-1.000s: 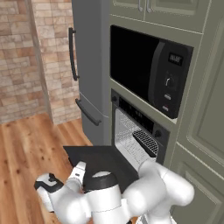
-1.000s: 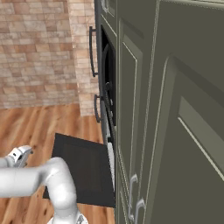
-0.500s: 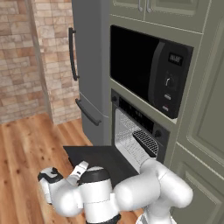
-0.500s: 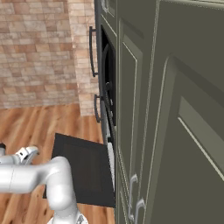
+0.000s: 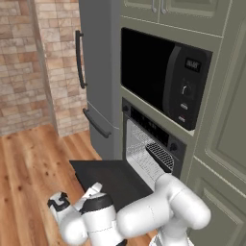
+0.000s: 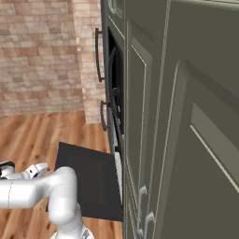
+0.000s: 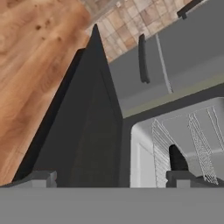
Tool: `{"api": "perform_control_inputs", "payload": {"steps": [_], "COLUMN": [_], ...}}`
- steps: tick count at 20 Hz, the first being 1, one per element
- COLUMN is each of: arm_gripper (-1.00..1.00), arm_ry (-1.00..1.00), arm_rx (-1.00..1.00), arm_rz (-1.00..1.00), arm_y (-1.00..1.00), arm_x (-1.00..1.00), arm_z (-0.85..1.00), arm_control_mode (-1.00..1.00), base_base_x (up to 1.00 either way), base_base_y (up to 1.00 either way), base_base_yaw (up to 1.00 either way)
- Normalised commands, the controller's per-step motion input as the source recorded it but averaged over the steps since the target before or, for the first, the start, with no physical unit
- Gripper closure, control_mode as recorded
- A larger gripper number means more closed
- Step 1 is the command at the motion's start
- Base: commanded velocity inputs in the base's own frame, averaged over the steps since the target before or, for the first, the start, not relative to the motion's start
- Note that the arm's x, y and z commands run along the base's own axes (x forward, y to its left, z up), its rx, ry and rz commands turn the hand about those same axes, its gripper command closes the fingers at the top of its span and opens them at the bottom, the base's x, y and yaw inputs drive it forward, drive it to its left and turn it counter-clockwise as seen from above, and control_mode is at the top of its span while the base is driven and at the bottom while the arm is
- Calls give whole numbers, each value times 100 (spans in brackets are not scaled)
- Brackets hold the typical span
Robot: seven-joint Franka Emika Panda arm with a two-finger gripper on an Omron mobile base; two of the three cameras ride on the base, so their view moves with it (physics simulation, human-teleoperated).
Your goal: Take the baked cake out of the oven and place it on the plate for cooling. Then close the oven door.
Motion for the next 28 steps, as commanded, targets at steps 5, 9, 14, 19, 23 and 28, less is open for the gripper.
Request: {"api": "perform_control_inputs", "payload": {"steps": [5,9,14,19,23,28], "arm_gripper": [-100,-100,-100,-100,-100,-100], "arm_ry": [-14,-11,-11,-12,-5,0], "arm_rx": [-25,-22,-20,-23,-28,-31], "arm_rz": [-44,-39,-31,-24,-24,-24], "arm_y": [100,100,100,100,100,100], "arm_x": [-18,-37,-51,-54,-29,-6], "arm_z": [-52,-40,-26,-27,-45,-61], "arm_control_mode": [-100,-100,-100,-100,-100,-100], "base_base_x": [0,0,0,0,0,0], "base_base_y": [0,0,0,0,0,0], "base_base_yaw": [0,0,0,0,0,0]}}
